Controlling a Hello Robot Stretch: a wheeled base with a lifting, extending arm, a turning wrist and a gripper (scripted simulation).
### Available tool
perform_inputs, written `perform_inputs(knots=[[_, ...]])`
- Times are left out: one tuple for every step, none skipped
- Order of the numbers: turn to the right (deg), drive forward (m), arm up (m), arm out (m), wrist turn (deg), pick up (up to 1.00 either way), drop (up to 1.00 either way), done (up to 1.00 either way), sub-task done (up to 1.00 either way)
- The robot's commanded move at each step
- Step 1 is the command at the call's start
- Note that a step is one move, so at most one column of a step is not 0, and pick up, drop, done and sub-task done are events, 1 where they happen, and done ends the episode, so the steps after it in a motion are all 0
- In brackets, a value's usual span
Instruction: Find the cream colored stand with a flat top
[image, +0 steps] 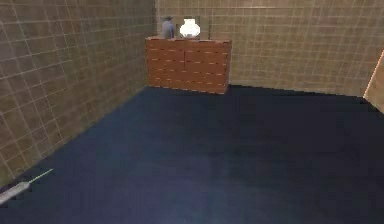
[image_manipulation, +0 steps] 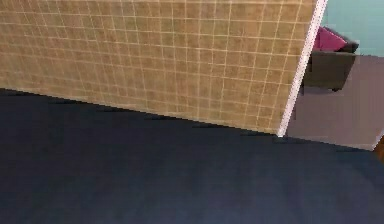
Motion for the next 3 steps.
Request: perform_inputs(knots=[[0.0, 1.00, 0.00, 0.00, 0.0, 0.00, 0.00, 0.00, 0.00], [3.0, 0.00, 0.00, 0.00, 0.0, 0.00, 0.00, 0.00, 0.00], [0.0, 1.00, 0.00, 0.00, 0.0, 0.00, 0.00, 0.00, 0.00]])
